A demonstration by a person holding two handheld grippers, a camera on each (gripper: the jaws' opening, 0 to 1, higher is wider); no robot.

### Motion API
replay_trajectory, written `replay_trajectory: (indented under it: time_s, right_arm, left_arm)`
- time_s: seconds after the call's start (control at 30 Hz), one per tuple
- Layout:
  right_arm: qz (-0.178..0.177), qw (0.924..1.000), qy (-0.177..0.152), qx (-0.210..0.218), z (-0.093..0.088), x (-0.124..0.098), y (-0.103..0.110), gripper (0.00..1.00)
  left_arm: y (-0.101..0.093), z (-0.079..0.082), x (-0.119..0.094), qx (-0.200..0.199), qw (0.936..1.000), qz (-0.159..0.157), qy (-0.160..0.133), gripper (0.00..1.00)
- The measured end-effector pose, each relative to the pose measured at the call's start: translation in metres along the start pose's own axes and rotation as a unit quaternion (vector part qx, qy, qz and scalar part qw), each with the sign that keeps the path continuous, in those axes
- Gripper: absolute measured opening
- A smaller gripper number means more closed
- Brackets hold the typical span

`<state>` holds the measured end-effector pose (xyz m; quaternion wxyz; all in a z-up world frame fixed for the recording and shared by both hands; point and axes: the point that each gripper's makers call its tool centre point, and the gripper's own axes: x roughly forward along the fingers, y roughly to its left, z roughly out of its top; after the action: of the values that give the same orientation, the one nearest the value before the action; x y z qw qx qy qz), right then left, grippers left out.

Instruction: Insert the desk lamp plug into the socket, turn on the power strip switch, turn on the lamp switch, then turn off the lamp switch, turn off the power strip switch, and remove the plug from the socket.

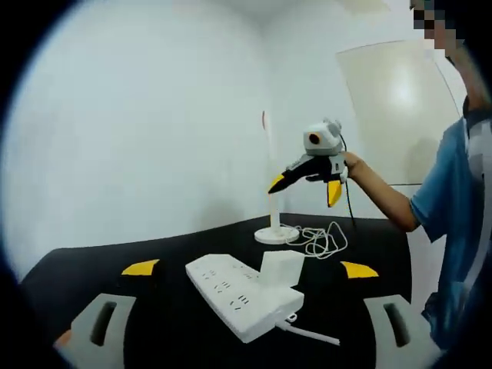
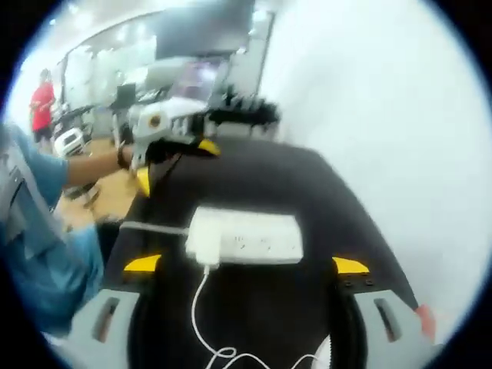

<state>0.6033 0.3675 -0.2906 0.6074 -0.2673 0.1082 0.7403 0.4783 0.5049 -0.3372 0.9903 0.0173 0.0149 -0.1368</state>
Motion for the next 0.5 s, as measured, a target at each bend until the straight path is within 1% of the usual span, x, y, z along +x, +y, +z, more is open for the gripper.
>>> replay_trajectory:
  time_s: [0.1, 0.2, 0.27, 0.3, 0.43, 0.5]
  right_arm:
    - [-0.02, 0.9996, -0.015, 0.013, 0.0, -0.012, 0.001, 0.88]
    - [-0.046, 0.9977, -0.038, 0.032, 0.001, -0.019, -0.003, 0.88]
    - [-0.047, 0.997, -0.047, 0.041, -0.001, -0.022, -0.001, 0.88]
    - [-0.046, 0.9968, -0.046, 0.046, -0.004, -0.022, 0.0, 0.88]
    - [-0.061, 0.9952, -0.052, 0.056, -0.009, -0.024, 0.005, 0.88]
    - [-0.061, 0.9953, -0.047, 0.059, -0.015, -0.023, 0.011, 0.88]
  left_arm:
    - [0.0, -0.009, -0.004, -0.007, 1.0, -0.002, 0.005, 0.89]
    - [-0.003, -0.018, -0.009, -0.017, 0.9998, -0.005, 0.013, 0.89]
    - [-0.008, -0.024, -0.012, -0.022, 0.9995, -0.007, 0.019, 0.89]
    - [-0.008, -0.028, -0.013, -0.023, 0.9994, -0.006, 0.024, 0.89]
    - [0.004, -0.044, -0.018, -0.026, 0.9986, 0.004, 0.045, 0.89]
    - [0.007, -0.05, -0.02, -0.027, 0.9983, 0.005, 0.051, 0.89]
